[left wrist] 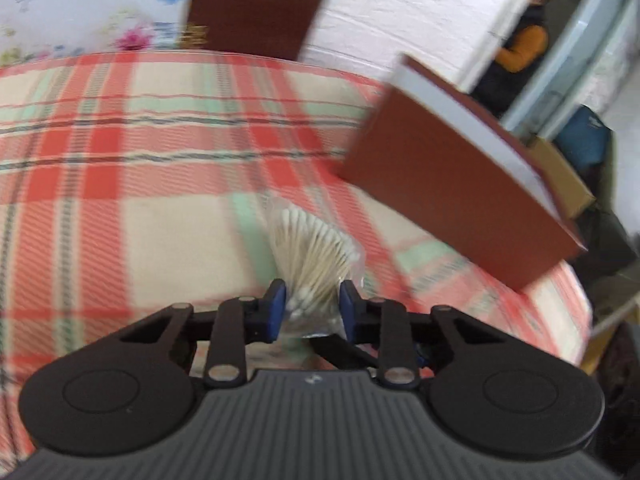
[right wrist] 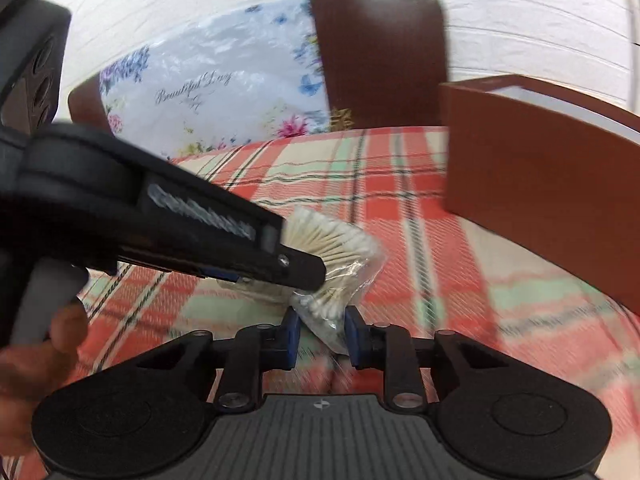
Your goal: Organize objects
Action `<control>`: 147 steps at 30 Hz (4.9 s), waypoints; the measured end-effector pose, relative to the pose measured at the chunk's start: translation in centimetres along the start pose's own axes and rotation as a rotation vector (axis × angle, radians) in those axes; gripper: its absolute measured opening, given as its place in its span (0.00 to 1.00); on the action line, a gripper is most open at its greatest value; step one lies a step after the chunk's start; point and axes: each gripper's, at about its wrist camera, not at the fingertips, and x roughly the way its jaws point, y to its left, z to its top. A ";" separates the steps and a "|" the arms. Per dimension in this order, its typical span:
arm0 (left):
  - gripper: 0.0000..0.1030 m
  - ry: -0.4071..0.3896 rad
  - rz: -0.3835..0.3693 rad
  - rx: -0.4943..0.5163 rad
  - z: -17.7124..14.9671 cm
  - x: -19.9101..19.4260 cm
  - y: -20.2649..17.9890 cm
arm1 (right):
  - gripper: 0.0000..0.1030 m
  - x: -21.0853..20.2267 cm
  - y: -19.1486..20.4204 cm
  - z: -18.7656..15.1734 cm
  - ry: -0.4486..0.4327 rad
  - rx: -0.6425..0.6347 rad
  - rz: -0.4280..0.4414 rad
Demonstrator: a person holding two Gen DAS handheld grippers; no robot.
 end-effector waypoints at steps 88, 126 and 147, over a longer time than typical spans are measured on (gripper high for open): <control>0.51 -0.237 0.143 0.440 5.3 -3.1 -16.0 | 0.79 -14.1 -7.1 2.7 -0.315 0.156 -0.435; 0.68 -0.241 0.217 0.289 -1.0 -8.0 -7.9 | 0.81 -14.1 -1.6 -1.6 -0.262 0.100 -0.422; 0.83 -0.258 0.217 0.275 -1.3 -9.5 -6.9 | 0.87 -16.2 -1.4 -1.2 -0.310 0.147 -0.441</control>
